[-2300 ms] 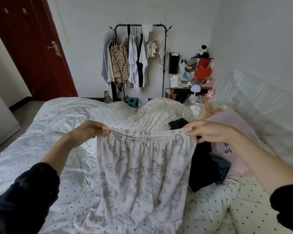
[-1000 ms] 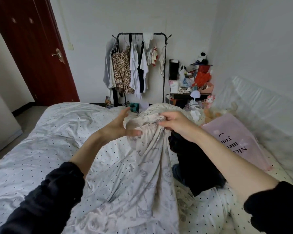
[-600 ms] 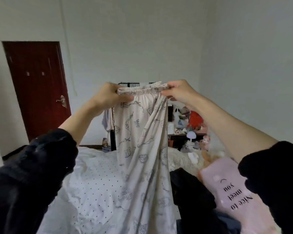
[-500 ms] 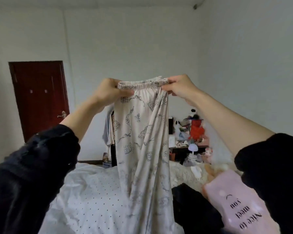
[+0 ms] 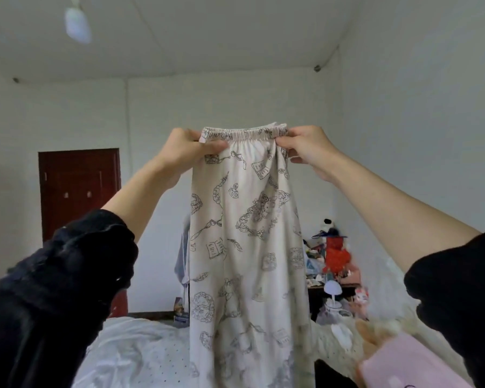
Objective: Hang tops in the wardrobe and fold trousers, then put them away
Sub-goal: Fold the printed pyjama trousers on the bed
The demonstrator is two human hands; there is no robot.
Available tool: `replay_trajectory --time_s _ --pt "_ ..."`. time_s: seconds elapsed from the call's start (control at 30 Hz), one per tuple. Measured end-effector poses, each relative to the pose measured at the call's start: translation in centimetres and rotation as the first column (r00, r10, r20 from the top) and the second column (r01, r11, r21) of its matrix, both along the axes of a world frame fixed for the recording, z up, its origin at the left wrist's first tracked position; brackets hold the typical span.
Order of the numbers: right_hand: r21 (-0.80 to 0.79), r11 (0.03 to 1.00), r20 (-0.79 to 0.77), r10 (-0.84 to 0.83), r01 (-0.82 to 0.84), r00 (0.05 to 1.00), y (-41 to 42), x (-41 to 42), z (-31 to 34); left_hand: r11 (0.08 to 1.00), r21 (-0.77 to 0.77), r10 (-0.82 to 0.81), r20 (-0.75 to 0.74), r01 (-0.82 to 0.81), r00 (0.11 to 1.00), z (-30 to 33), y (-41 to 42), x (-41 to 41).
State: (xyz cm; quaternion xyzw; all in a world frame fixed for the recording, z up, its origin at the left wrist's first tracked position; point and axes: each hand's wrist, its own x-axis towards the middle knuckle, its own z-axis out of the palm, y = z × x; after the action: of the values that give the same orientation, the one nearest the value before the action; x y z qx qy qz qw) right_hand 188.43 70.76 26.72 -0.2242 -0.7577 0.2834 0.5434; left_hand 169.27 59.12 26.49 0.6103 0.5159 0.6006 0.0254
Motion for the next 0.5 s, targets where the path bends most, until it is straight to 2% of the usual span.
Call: replay_trajectory --time_s 0.2,0.33,0.5 --pt "-0.133 0.983 -0.093 0.112 -0.124 0.989 0.6 0.7 -2.2 0.984 -0.128 -0.116 0.054 0.122 0.992 -2.3 0.2 0.5" --pt "-0.101 0.982 -0.128 0.148 -0.161 0.981 0.2 1.1 -2.3 0.973 -0.14 -0.164 0.124 0.181 0.979 -3.0 0.3 0.7" --pt "-0.002 0.988 -0.124 0.151 -0.153 0.981 -0.9 -1.0 -2.7 0.974 -0.129 -0.15 0.262 0.188 0.953 -4.4 -0.2 -0.8"
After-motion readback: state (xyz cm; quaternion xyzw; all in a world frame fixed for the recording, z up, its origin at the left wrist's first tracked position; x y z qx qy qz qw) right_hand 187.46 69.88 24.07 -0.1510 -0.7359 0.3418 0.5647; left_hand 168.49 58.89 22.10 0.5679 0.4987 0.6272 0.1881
